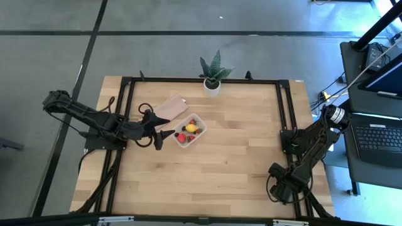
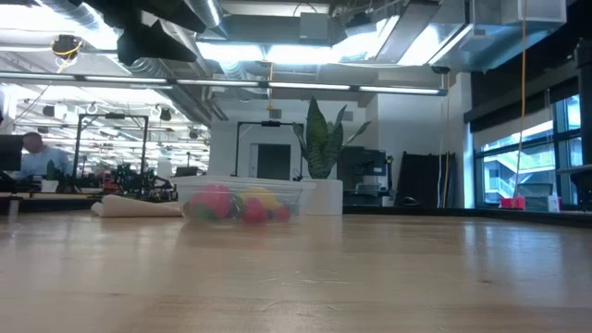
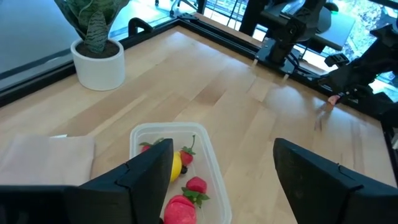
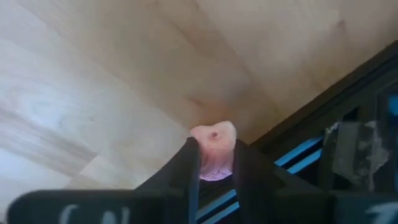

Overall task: Pick and placing Produce into tupperware
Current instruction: Put the pink peach into the transparent bin

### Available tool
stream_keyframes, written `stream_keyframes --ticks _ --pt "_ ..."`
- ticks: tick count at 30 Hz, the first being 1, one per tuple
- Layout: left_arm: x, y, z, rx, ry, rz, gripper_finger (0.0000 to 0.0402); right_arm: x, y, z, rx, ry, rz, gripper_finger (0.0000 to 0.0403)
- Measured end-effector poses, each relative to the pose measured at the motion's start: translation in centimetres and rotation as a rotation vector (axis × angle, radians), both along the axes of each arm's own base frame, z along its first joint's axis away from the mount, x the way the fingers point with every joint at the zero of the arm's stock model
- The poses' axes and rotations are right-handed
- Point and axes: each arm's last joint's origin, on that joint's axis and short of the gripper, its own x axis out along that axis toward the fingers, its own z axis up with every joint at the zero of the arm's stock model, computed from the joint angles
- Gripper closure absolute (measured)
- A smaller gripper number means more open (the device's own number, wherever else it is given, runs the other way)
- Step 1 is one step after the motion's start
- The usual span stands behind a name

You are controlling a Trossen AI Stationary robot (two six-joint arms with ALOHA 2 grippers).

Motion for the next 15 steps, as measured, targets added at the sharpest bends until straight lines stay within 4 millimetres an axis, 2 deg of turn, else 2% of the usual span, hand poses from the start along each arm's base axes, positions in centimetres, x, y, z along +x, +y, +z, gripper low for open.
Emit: stream_keyframes --ticks 4,7,11,15 --pt "0.0 0.0 0.0 -0.006 -0.003 0.002 0.0136 1.3 0.6 1.4 0.111 -0.070 -0.009 0.0330" --pt "0.0 -0.1 0.0 -0.007 -0.003 0.000 0.0138 3.4 -0.2 3.1 0.101 -0.256 -0.027 0.0330" --pt "0.0 -0.1 0.0 -0.009 -0.003 -0.006 0.0135 6.2 -2.3 7.2 0.099 -0.543 -0.040 0.0330" --pt "0.0 -0.1 0.0 -0.011 -0.003 -0.014 0.0134 8.9 -5.7 12.2 -0.017 -0.903 -0.014 0.0330"
